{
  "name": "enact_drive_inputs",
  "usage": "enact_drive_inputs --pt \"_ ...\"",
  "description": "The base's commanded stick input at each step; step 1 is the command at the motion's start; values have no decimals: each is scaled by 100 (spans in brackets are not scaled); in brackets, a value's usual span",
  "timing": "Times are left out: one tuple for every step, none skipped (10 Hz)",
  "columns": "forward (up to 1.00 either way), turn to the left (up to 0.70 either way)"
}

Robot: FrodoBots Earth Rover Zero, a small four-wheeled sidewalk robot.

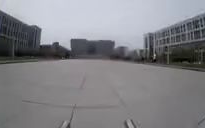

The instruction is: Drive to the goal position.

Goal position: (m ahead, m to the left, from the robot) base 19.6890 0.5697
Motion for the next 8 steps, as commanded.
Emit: enact_drive_inputs --pt "100 0" --pt "100 0" --pt "100 0" --pt "100 0" --pt "100 0" --pt "100 0" --pt "100 0" --pt "100 0"
